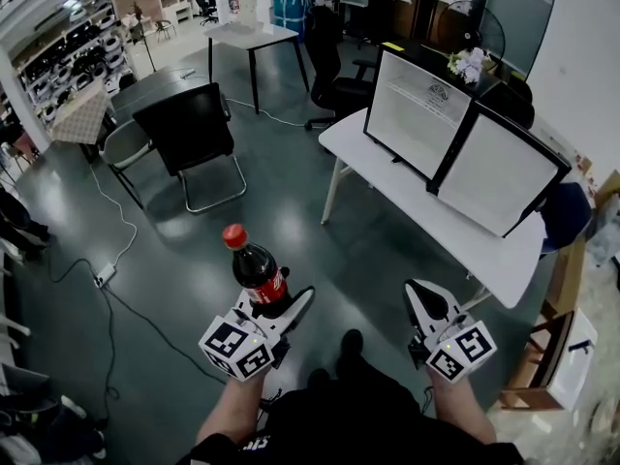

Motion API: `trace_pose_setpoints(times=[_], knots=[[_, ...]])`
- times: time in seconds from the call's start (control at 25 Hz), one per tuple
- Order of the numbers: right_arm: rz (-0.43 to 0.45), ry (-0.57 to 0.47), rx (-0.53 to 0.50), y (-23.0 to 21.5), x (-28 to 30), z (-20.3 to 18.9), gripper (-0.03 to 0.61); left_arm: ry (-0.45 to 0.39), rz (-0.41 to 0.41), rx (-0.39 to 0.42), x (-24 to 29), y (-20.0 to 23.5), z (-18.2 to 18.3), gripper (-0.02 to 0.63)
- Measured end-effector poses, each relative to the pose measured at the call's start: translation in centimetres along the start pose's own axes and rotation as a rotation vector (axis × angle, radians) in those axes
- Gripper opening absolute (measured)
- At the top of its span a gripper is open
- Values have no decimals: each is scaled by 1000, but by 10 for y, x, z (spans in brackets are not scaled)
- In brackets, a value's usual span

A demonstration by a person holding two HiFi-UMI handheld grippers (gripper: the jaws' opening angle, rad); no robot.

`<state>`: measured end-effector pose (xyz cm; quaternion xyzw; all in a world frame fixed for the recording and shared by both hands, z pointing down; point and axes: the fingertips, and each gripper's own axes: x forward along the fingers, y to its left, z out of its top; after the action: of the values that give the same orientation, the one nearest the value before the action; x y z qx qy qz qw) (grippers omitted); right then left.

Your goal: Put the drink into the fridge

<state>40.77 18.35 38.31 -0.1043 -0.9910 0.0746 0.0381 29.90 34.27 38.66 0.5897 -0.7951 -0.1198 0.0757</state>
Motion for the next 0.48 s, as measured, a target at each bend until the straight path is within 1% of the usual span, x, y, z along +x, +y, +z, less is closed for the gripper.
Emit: trace_pose_setpoints(times=[0.2, 0.36, 0.48], knots=[[28, 9, 42, -27, 27, -11, 14, 13, 17, -24, 25, 24, -4, 265], [42, 9, 76, -55, 53, -15, 14, 34, 65, -15, 47, 48, -6, 265], [51, 7, 91, -83, 74, -14, 14, 46, 104, -8, 76, 72, -5, 265]])
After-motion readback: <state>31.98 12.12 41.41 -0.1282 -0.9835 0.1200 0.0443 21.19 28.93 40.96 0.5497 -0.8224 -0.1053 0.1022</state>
